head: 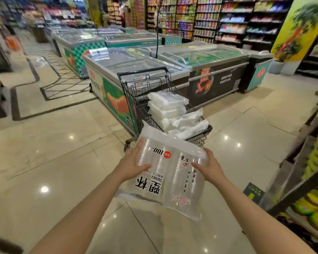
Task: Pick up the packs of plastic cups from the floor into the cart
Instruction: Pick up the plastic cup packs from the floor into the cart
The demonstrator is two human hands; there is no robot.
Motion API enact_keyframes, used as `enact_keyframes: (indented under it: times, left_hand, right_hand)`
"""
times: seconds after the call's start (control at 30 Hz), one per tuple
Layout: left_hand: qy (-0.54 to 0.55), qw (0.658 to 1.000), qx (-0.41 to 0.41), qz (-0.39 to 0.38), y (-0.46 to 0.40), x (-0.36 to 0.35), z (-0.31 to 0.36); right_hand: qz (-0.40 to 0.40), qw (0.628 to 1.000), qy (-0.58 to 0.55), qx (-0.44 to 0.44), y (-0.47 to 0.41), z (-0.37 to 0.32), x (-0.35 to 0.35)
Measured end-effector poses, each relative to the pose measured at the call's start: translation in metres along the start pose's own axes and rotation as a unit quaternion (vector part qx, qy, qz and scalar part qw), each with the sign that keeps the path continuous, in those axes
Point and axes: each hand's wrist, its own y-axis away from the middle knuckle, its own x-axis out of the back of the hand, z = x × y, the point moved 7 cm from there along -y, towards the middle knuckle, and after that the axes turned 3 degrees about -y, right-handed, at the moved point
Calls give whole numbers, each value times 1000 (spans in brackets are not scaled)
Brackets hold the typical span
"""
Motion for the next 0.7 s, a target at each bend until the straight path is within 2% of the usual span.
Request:
enact_keyframes:
  times: [0.23, 0.5, 0.7]
  left_hand:
    - [2, 1000, -17, 8, -120, 62, -35]
    - [18, 1000, -8, -21, -232, 68, -83]
    - [5, 999, -7, -46, -349, 79, -120]
  right_hand:
    - [21, 999, -49, 9, -91, -57, -45]
    - [8, 999, -31, 6, -202, -78, -89]
    - [-17, 999, -36, -8, -321, -86, -136]
